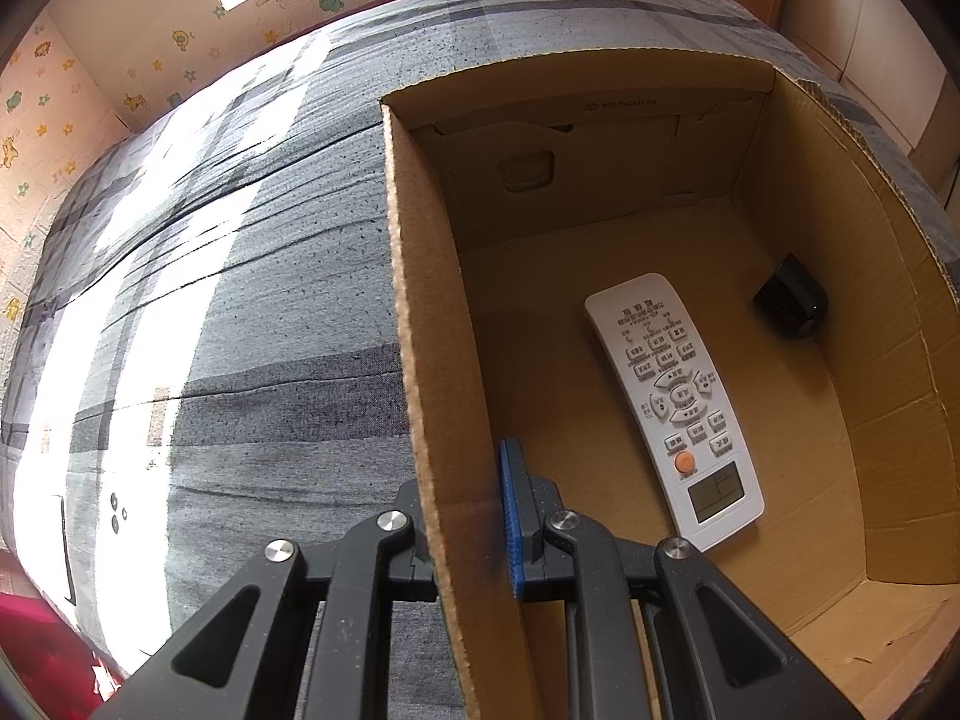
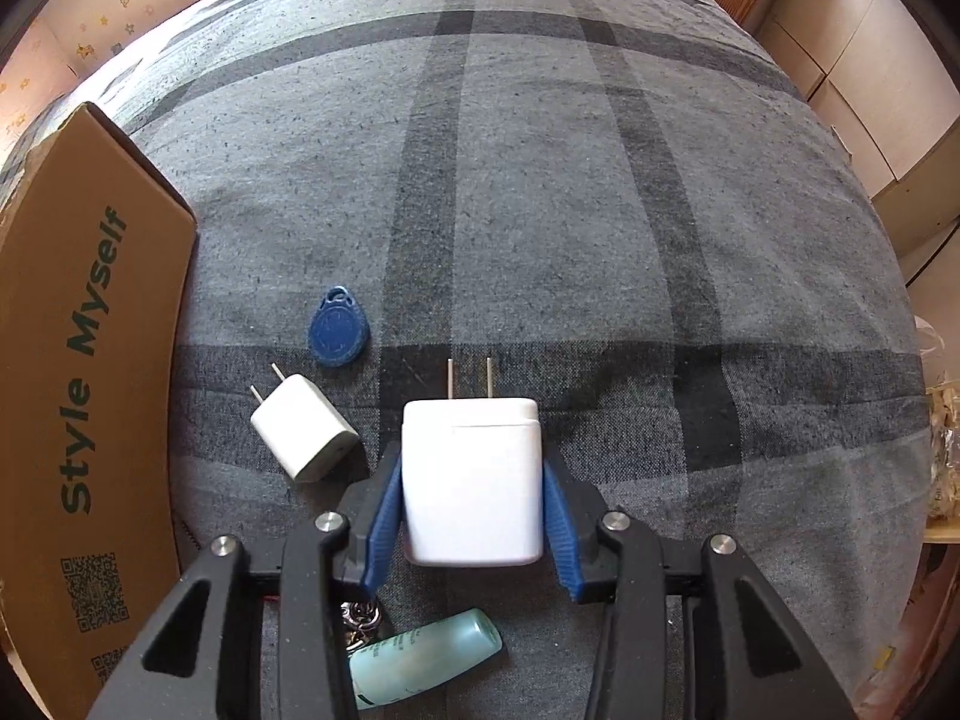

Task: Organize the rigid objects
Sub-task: 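Move the right tool back and grasp the large white charger, then carry the large white charger into the box and open the right tool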

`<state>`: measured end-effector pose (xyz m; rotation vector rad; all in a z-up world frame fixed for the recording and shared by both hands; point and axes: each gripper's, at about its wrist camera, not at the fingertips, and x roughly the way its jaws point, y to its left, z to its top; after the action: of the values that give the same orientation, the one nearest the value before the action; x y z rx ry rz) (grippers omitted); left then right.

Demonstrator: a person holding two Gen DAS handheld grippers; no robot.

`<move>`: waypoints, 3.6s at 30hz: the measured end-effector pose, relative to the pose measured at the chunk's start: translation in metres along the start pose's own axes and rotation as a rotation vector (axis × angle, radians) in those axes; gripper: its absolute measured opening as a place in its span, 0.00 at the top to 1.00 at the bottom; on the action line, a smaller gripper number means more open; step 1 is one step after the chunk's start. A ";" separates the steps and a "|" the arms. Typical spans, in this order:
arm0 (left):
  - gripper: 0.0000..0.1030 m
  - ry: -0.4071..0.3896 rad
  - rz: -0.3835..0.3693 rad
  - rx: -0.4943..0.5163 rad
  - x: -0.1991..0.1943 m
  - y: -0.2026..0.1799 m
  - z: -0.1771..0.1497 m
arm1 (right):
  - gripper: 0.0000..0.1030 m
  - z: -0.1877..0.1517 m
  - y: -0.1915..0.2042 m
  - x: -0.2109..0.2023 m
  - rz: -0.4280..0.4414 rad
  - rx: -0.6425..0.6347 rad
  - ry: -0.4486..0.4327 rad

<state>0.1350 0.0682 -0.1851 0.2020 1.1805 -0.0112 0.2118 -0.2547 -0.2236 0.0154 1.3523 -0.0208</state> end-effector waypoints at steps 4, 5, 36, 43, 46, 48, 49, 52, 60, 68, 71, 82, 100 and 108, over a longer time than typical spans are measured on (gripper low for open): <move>0.85 0.002 0.000 0.001 0.000 0.000 0.000 | 0.56 -0.002 0.002 -0.012 -0.010 0.009 -0.007; 0.85 0.002 -0.003 -0.001 0.000 0.000 0.000 | 0.56 -0.002 0.005 -0.016 -0.017 0.007 -0.011; 0.85 0.001 -0.010 -0.007 0.001 0.006 0.000 | 0.56 -0.004 0.072 -0.129 0.026 -0.138 -0.122; 0.85 0.001 -0.010 -0.007 0.001 0.006 0.000 | 0.56 -0.004 0.101 -0.147 0.052 -0.196 -0.146; 0.85 0.001 -0.008 -0.005 0.001 0.005 0.000 | 0.56 -0.005 0.115 -0.151 0.066 -0.218 -0.151; 0.85 0.002 -0.009 -0.005 0.001 0.005 0.000 | 0.56 -0.005 0.124 -0.153 0.076 -0.232 -0.154; 0.85 0.002 -0.009 -0.006 0.001 0.005 0.000 | 0.56 -0.005 0.128 -0.154 0.081 -0.239 -0.155; 0.85 0.001 -0.008 -0.005 0.001 0.005 0.000 | 0.56 -0.006 0.142 -0.155 0.098 -0.257 -0.155; 0.85 0.000 -0.010 -0.007 0.001 0.005 0.000 | 0.56 -0.011 0.177 -0.150 0.126 -0.304 -0.145; 0.85 -0.001 -0.011 -0.008 0.001 0.004 -0.001 | 0.56 -0.018 0.206 -0.132 0.142 -0.337 -0.112; 0.85 -0.002 -0.014 -0.010 0.000 0.005 -0.001 | 0.56 -0.021 0.215 -0.122 0.136 -0.344 -0.097; 0.85 -0.003 -0.015 -0.011 -0.001 0.005 -0.001 | 0.56 -0.028 0.234 -0.076 0.104 -0.336 -0.013; 0.85 -0.006 -0.012 -0.010 0.000 0.006 -0.002 | 0.55 -0.044 0.236 -0.032 0.069 -0.331 0.100; 0.85 -0.006 -0.009 -0.007 0.000 0.005 -0.003 | 0.53 -0.042 0.238 -0.029 0.090 -0.327 0.085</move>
<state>0.1330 0.0741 -0.1855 0.1903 1.1754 -0.0154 0.1698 -0.0153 -0.2049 -0.2007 1.4248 0.2793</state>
